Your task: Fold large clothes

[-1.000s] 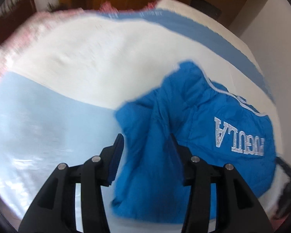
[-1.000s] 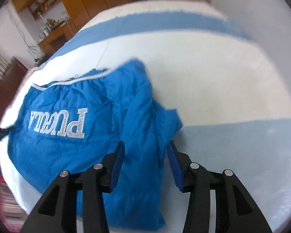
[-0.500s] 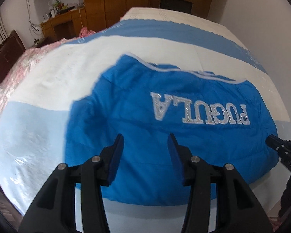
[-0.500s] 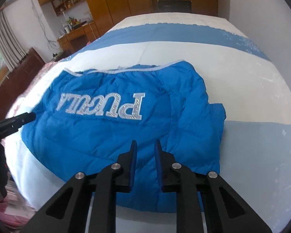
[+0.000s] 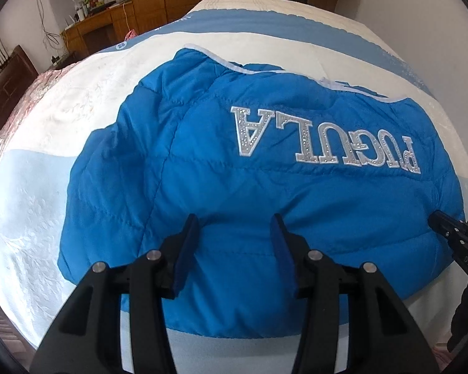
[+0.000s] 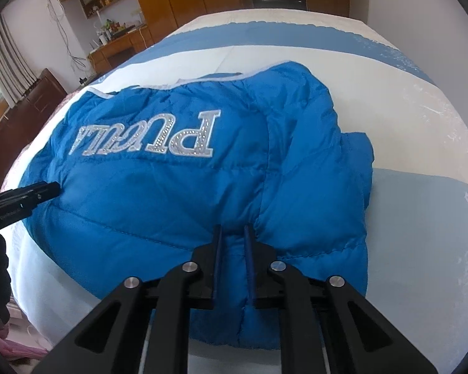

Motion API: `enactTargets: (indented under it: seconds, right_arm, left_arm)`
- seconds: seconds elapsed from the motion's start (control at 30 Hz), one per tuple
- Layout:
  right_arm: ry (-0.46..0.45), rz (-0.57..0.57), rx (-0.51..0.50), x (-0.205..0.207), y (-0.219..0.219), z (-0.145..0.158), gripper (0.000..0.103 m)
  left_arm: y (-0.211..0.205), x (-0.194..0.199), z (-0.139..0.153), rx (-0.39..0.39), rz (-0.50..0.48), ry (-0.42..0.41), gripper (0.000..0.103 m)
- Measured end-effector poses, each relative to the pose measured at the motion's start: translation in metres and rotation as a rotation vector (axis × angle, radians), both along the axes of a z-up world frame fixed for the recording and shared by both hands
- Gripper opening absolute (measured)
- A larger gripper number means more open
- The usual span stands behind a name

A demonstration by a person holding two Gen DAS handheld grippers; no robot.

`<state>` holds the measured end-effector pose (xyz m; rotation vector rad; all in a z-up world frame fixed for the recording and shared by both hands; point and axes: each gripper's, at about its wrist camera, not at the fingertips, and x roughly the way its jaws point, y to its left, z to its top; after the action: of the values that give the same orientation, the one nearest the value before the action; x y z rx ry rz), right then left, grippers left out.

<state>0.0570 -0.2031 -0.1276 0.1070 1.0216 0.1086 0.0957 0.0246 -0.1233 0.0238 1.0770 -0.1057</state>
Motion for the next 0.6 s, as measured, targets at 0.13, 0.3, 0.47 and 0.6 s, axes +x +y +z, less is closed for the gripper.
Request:
enactTargets:
  seconds: [0.13,0.3,0.47,0.6]
  right_arm:
    - [-0.02,0.001,-0.006,-0.002,0.001,-0.006,0.012]
    - [-0.018,-0.001,0.016,-0.001,-0.004,-0.008,0.012]
    - [0.003,-0.02,0.06,0.001,-0.01,-0.005,0.012]
    - [0.019,-0.024,0.081,0.003,-0.013,-0.003,0.012]
  left_arm:
    - [-0.002,-0.001,-0.005,0.018,-0.003,-0.005,0.047]
    - [-0.002,0.0,-0.006,0.022,-0.003,0.002,0.047]
    - [0.002,-0.002,0.007,0.008,0.012,0.019,0.048]
    - [0.011,-0.012,0.019,0.04,0.036,0.001,0.056]
